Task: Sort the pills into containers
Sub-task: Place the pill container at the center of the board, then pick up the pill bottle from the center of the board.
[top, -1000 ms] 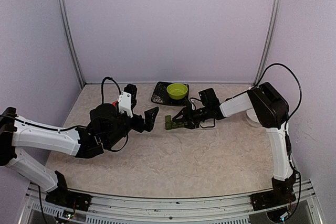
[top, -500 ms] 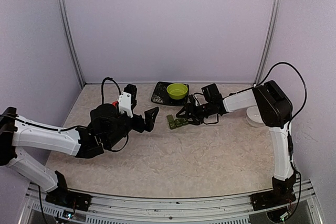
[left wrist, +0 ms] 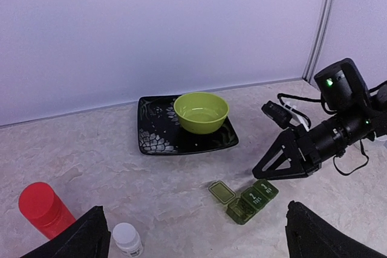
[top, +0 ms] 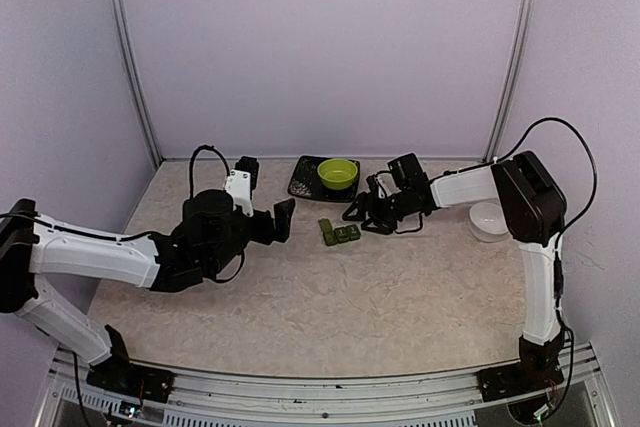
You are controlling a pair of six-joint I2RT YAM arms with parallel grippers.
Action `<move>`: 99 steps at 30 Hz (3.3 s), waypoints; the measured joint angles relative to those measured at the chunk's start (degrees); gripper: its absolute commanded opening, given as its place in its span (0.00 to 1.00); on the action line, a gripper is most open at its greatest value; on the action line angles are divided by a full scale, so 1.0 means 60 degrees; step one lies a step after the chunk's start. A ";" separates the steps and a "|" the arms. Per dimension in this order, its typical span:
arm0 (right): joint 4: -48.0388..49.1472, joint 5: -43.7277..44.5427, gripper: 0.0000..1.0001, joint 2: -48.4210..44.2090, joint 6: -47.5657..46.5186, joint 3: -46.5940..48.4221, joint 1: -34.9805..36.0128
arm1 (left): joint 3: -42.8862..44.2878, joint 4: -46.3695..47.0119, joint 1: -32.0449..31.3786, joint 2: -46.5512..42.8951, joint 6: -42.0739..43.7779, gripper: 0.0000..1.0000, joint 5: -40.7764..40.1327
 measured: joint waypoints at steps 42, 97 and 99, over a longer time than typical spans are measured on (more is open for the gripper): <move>0.0481 0.1872 0.93 -0.5020 -0.2503 -0.4291 0.0437 | 0.3333 -0.4331 0.2295 0.2718 -0.1461 0.96 0.0659; 0.0645 0.1031 0.93 -0.5377 -0.2743 -0.4524 0.0812 | 0.4069 -0.5931 0.2794 0.4382 -0.1745 0.59 0.2102; 0.0656 0.1031 0.92 -0.5373 -0.2714 -0.4532 0.0812 | 0.4022 -0.5978 0.2758 0.4382 -0.1792 0.57 0.2091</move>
